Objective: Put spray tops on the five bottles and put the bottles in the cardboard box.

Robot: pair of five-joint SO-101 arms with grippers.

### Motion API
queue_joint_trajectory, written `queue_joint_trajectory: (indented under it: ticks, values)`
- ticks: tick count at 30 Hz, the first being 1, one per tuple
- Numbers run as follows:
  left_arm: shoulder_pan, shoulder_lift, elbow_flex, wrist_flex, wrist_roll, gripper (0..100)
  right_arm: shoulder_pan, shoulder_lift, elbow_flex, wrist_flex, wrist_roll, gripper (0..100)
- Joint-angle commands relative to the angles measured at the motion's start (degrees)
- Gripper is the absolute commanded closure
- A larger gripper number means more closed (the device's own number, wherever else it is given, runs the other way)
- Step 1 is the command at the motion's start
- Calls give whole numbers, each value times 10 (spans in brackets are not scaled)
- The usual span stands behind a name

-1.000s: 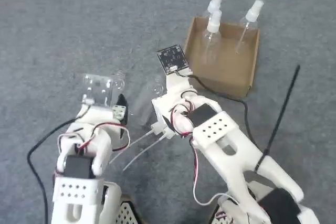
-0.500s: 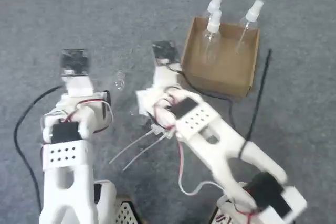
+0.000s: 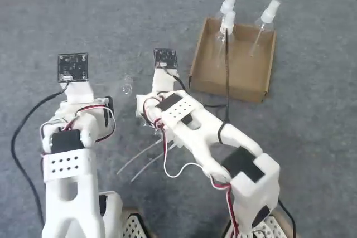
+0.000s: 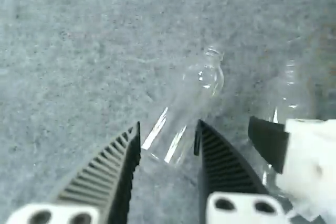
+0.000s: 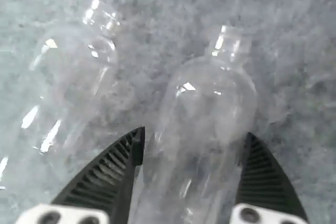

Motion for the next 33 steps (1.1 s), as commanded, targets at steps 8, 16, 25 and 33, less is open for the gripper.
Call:
queue_joint_trajectory:
  ticks: [8,16,25,33]
  values:
    - [2,2,-32,-5,6,841,-1,-57,-35,43,-4,971]
    - [4,2,-32,-4,6,841,51,-287,-32,291,236,929]
    - [156,25,-70,56,-49,841,218,-481,-31,540,457,990]
    - [325,236,-173,112,-136,838,582,-502,14,570,718,989]
